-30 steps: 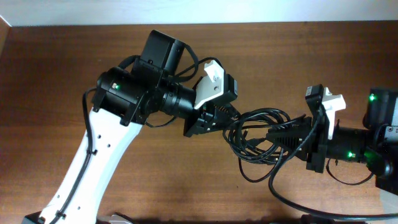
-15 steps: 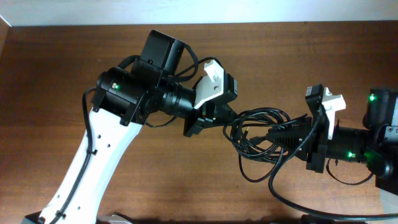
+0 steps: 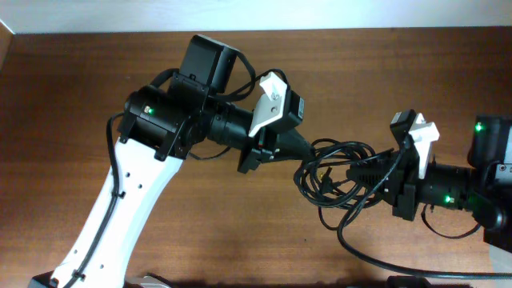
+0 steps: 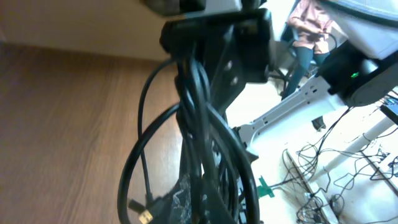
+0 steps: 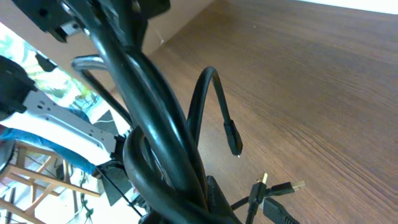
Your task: Untangle cables
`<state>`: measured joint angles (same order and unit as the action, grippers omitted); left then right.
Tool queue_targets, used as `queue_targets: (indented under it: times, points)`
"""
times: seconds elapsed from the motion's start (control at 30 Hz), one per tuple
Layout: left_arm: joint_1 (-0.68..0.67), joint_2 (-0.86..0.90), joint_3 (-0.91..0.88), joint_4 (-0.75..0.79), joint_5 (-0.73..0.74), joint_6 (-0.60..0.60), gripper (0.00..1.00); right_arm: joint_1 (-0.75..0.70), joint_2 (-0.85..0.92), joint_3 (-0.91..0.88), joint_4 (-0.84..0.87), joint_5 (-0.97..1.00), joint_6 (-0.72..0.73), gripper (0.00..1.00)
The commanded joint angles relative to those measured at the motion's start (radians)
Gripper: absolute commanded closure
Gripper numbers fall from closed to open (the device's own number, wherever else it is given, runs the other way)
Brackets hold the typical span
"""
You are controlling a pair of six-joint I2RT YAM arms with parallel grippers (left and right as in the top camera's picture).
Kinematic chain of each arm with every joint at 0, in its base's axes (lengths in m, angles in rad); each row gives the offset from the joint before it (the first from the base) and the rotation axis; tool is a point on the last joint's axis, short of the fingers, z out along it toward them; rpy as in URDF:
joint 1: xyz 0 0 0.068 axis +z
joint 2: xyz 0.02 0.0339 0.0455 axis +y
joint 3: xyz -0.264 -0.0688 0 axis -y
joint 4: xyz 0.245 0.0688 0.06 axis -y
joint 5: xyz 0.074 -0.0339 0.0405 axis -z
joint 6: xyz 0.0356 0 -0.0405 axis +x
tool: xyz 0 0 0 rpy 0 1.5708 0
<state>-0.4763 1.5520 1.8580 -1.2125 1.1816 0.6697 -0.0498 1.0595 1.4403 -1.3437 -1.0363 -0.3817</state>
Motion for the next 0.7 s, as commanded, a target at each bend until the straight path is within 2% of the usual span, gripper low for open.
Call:
queue_targets:
  times: [0.0,0.13,0.27,0.53,0.67]
  points:
    - [-0.005,-0.014,0.007,0.064,0.203,0.008,1.00,0.003,0.003,0.006,-0.006,0.062,-0.003,0.96]
    - [-0.005,-0.014,0.007,0.130,0.221,0.008,1.00,0.003,0.003,0.006,-0.016,0.062,-0.003,0.96]
    - [-0.005,-0.014,0.007,0.208,0.172,0.008,1.00,0.003,0.003,0.006,-0.032,0.064,-0.006,0.96]
    - [-0.005,-0.014,0.008,0.515,0.157,-0.056,1.00,0.003,0.003,0.006,-0.075,0.092,-0.006,0.96]
    - [-0.005,-0.014,0.007,0.539,0.135,-0.061,1.00,0.003,0.003,0.006,-0.078,0.092,-0.006,0.96]
